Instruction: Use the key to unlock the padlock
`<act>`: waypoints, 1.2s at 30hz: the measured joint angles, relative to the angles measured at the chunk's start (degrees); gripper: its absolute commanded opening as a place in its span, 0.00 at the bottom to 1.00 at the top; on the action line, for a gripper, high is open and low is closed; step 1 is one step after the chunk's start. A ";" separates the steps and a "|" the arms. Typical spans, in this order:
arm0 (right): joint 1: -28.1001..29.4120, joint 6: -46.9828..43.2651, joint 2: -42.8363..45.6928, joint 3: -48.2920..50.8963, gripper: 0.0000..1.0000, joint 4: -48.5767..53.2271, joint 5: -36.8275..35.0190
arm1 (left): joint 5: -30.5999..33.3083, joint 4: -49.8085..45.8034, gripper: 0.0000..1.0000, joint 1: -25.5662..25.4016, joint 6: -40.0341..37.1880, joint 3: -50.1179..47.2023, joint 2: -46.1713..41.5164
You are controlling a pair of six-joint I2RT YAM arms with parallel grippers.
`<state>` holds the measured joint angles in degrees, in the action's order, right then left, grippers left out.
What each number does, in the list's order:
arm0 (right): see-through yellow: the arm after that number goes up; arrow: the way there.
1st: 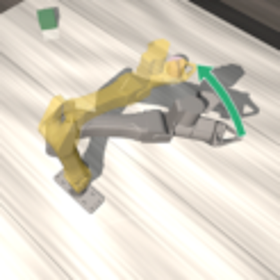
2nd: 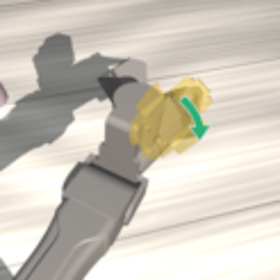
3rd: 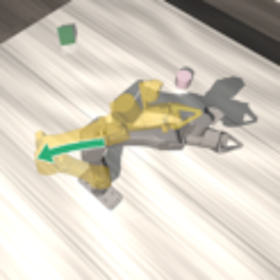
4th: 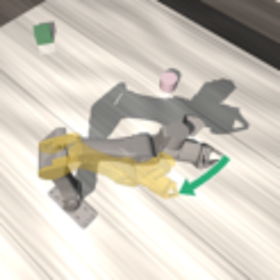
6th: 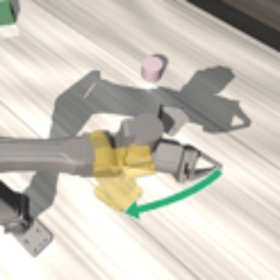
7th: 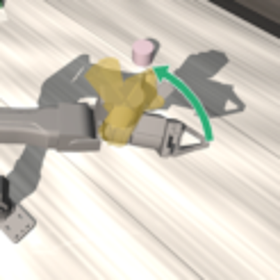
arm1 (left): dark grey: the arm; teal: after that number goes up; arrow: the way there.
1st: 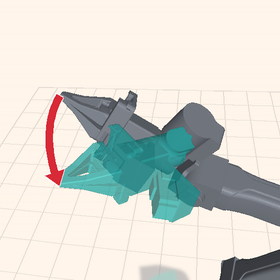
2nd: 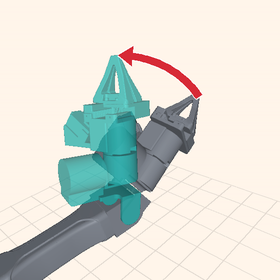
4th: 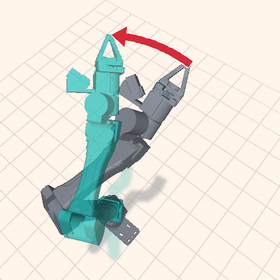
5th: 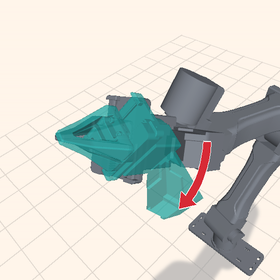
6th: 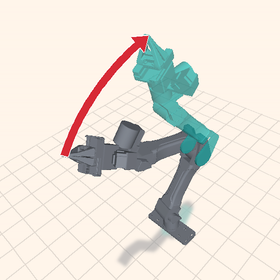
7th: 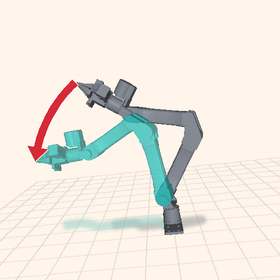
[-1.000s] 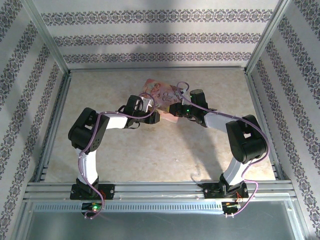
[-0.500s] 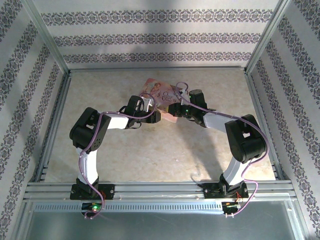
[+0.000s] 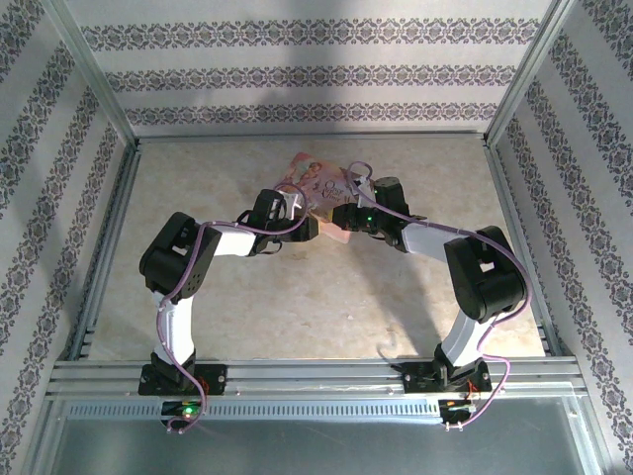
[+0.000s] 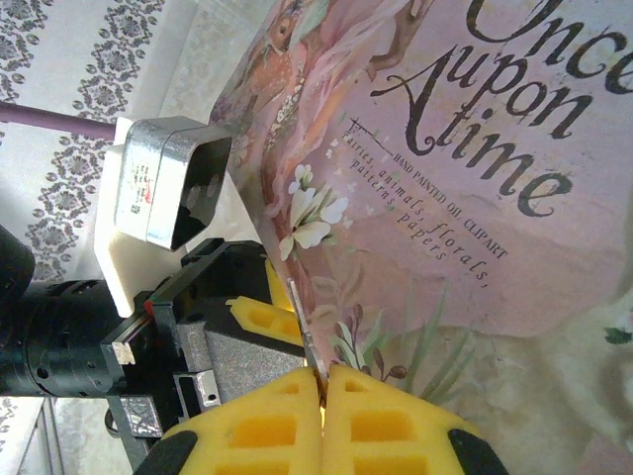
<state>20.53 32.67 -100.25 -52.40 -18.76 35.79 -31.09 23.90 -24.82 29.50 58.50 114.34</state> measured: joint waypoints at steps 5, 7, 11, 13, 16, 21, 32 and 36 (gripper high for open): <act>0.00 0.00 -0.09 0.00 0.00 -0.33 -0.02 | 0.59 1.57 0.36 -0.22 2.03 -0.20 0.17; 0.00 0.00 -0.09 0.00 0.00 -0.35 -0.02 | 0.92 2.25 0.34 -0.26 2.80 -0.50 0.24; 0.00 0.00 -0.11 0.00 0.00 -0.37 -0.04 | 1.40 2.73 0.28 -0.31 4.13 -0.63 0.37; 0.00 0.02 -0.11 0.00 0.00 -0.37 -0.20 | 1.60 2.73 0.26 -0.31 4.52 -0.66 0.37; 0.00 0.02 -0.11 -0.09 0.00 -0.33 -0.22 | 1.66 3.08 0.24 -0.31 4.70 -0.85 0.37; 0.00 -0.09 0.33 -0.20 0.00 0.52 -0.50 | 1.73 4.46 0.21 -0.35 4.87 -1.64 0.31; 0.26 -4.74 11.26 4.63 0.00 4.72 -2.29 | -0.42 3.98 0.18 -2.21 7.85 -2.67 -3.91; 0.57 -7.82 15.30 9.29 0.00 5.57 -4.09 | -1.73 2.64 0.15 -2.45 10.54 -2.82 -5.73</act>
<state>21.10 24.84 -84.95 -43.11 -13.19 31.70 -32.82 26.55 -27.27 40.03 55.68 108.62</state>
